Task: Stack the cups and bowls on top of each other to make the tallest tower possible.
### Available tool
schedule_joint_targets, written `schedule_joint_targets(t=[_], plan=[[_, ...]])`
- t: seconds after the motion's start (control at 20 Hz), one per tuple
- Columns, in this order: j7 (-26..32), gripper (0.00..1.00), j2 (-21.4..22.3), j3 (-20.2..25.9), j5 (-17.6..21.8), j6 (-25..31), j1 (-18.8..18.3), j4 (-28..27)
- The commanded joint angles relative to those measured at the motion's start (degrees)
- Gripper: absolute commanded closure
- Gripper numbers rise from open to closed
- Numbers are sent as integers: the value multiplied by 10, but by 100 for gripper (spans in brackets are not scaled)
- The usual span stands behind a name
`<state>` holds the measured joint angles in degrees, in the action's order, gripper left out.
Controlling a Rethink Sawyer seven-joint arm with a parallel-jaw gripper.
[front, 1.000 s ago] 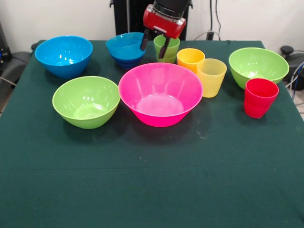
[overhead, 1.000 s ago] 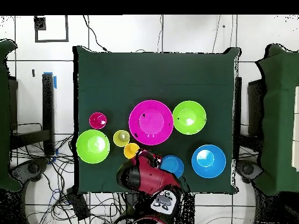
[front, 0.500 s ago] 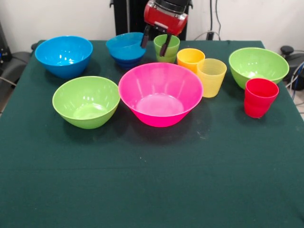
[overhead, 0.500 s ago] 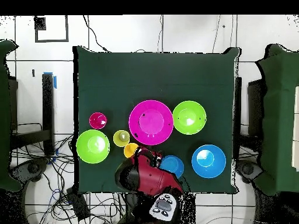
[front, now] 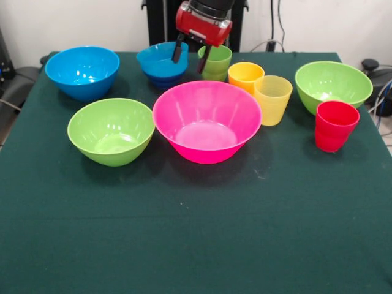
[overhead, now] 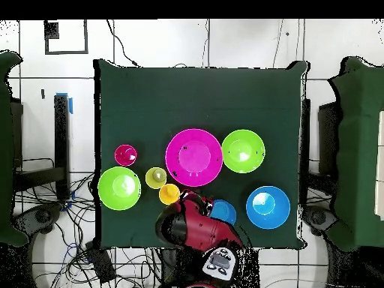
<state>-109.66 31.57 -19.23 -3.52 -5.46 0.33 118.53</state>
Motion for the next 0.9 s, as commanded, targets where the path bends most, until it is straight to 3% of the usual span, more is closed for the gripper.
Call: schedule_joint_targets(t=[0.05,0.3,0.4,0.65,0.9], plan=[[-43,0,-68,85,33,-5,-22,-67],[-44,0,-89,89,19,7,-1,-99],[-36,0,-96,107,25,16,-9,-115],[-29,0,-91,93,26,36,6,-125],[-30,0,-100,99,37,22,-1,-130]])
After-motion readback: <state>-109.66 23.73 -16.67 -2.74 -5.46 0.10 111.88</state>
